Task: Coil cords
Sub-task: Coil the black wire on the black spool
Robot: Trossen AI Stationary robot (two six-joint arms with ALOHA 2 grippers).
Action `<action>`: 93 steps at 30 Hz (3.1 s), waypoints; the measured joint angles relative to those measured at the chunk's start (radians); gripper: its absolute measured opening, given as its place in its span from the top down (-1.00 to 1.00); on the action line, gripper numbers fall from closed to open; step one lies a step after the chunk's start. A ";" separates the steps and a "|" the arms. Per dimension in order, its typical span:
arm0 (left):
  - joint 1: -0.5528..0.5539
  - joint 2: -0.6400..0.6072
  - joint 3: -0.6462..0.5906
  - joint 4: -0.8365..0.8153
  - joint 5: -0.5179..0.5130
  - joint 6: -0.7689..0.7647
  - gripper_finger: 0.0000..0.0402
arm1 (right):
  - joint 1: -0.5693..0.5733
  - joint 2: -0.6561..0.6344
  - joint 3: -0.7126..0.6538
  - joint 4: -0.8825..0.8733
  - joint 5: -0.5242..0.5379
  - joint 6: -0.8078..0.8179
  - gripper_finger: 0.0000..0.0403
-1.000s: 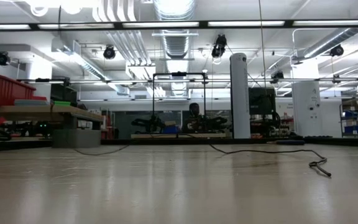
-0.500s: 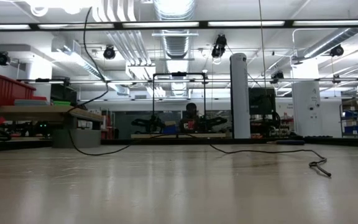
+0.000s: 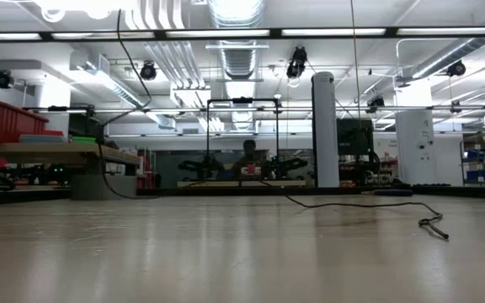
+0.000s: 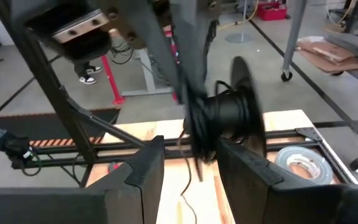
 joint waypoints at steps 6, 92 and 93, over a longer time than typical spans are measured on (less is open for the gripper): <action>-0.001 0.011 0.000 0.076 0.024 0.039 1.00 | 0.001 0.000 -0.001 0.022 0.025 -0.002 0.46; -0.008 0.006 0.001 1.033 -0.270 0.453 0.08 | -0.208 -0.001 -0.125 1.120 -0.224 0.883 1.00; -0.008 0.007 0.001 1.031 -0.270 0.441 0.08 | -0.208 -0.001 -0.125 1.105 -0.222 0.870 1.00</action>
